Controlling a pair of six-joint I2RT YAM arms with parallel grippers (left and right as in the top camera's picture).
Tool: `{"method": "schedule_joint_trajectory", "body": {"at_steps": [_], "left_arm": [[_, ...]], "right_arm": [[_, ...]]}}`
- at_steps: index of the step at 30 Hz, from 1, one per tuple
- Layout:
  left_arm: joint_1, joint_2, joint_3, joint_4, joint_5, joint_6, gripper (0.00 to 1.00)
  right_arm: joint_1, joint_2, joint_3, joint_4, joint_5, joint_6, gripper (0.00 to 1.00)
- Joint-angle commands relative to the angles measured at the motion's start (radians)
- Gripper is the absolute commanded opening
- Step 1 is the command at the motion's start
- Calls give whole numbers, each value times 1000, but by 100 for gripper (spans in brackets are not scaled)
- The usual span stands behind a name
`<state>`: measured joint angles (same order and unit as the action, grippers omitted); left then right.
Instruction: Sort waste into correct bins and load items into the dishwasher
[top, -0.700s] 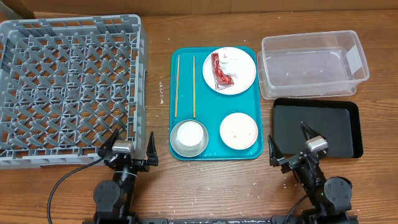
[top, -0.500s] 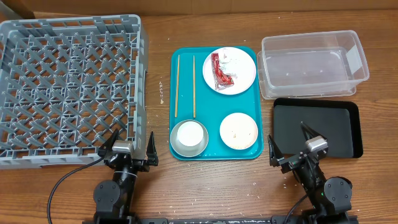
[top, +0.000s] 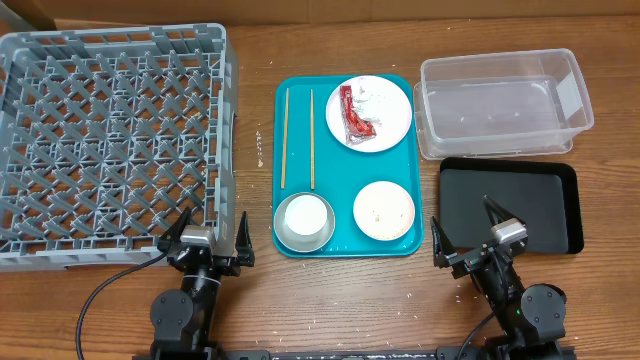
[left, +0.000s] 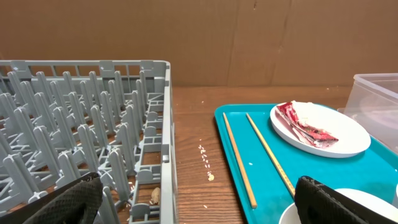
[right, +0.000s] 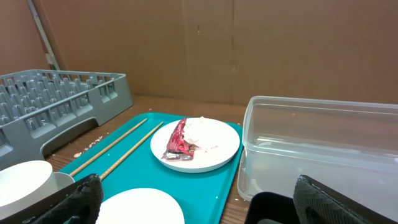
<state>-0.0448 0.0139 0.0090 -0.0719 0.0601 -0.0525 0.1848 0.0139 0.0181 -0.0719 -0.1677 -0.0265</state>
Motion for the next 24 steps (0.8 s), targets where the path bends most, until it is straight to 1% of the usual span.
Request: {"method": "schedule_joint_trajectory", "body": {"at_steps": [1, 9, 12, 24], "left_arm": [[5, -2, -4, -2, 4, -14, 100], [5, -2, -3, 2, 2, -14, 100], [5, -2, -3, 1, -21, -14, 100], [5, -2, -3, -2, -14, -16, 100]], "right_arm": [[0, -9, -10, 4, 10, -4, 100], [0, -9, -10, 4, 10, -4, 100], [0, -9, -10, 4, 10, -4, 100], [0, -9, -10, 4, 10, -4, 100]]}}
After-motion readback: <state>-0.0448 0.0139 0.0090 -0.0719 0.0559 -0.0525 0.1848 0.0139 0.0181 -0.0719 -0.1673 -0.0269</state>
